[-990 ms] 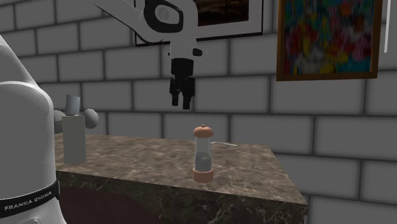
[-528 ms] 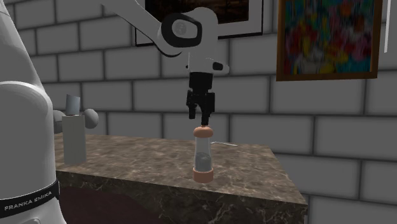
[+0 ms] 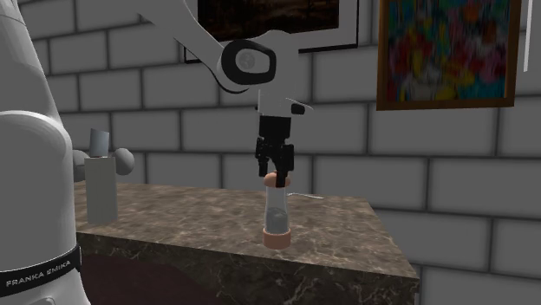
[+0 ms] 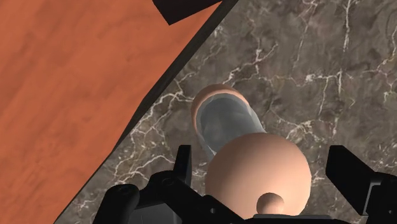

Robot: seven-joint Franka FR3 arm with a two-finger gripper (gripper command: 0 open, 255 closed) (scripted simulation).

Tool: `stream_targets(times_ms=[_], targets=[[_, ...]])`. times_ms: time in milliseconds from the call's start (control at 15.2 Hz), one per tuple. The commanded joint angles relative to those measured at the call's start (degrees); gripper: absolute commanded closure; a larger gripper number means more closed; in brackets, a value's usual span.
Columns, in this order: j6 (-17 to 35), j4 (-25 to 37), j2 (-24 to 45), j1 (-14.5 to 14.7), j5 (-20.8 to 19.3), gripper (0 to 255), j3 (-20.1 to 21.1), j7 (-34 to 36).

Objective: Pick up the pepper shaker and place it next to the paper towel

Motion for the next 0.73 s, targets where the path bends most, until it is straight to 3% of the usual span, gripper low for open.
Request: stream_targets(times_ms=[0, 330, 396, 660], targets=[[0.3, -0.2, 0.1, 0.0, 0.1, 0, 0.0, 0.0], [0.3, -0.2, 0.1, 0.0, 0.1, 0, 0.0, 0.0], [0.3, -0.2, 0.1, 0.0, 0.1, 255, 0.0, 0.0], [0.3, -0.2, 0.1, 0.0, 0.1, 255, 0.0, 0.0]])
